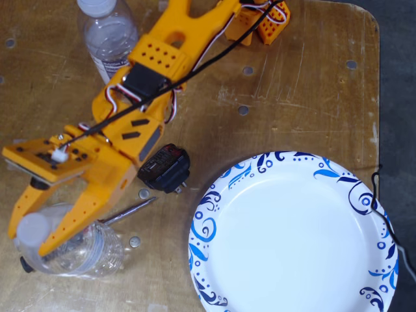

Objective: Move the bottles to the plate

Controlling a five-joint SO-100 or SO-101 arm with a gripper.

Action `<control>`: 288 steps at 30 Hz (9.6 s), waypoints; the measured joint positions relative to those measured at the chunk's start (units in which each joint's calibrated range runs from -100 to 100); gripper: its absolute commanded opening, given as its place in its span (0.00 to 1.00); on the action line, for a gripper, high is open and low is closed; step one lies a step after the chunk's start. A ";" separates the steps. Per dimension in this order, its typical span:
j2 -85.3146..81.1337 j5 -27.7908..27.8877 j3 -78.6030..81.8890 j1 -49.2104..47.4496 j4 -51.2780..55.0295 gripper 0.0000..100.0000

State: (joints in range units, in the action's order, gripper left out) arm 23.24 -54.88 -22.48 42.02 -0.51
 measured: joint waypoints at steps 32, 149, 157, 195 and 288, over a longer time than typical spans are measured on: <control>-53.27 -4.53 28.15 -26.25 27.32 0.13; -43.54 -2.87 71.40 -45.12 -26.38 0.36; -52.01 -2.87 71.40 -44.12 -24.51 0.36; -117.45 2.45 90.11 17.41 32.68 0.36; -111.66 0.73 107.55 36.01 10.38 0.14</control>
State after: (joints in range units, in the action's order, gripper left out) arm -88.42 -54.15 85.07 78.03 9.87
